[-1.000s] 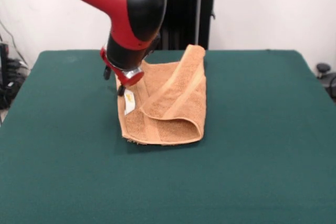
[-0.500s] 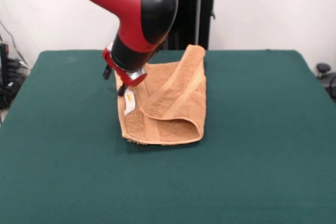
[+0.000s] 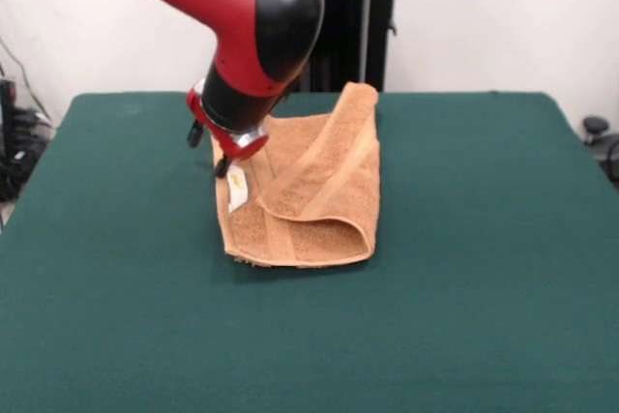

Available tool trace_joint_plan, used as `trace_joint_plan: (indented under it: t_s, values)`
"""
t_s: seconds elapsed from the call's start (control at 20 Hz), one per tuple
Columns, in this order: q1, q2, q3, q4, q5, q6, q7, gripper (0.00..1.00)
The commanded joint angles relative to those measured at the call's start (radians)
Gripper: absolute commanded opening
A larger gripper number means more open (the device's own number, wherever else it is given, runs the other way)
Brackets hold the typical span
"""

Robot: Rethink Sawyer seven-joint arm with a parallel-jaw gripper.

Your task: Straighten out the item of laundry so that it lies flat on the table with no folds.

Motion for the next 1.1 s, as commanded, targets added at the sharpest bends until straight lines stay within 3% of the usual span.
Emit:
trace_joint_plan:
  t_s: [0.05,0.2,0.3,0.45,0.55,0.7,1.1]
  values:
    - [-0.055,0.242,0.074,-0.011,-0.171,-0.361,0.017,1.00]
    - [-0.026,0.416,-0.047,-0.089,-0.228,-0.615,0.072,1.00]
    - [-0.062,0.502,-0.079,-0.126,-0.229,-0.789,0.059,1.00]
    - [-0.166,0.520,-0.043,-0.157,-0.301,-0.915,-0.025,1.00]
    - [-0.204,0.512,-0.025,-0.168,-0.354,-0.936,-0.050,1.00]
    - [-0.272,0.458,0.050,-0.171,-0.460,-0.871,-0.071,1.00]
    - [-0.297,0.377,0.106,-0.137,-0.574,-0.767,-0.030,1.00]
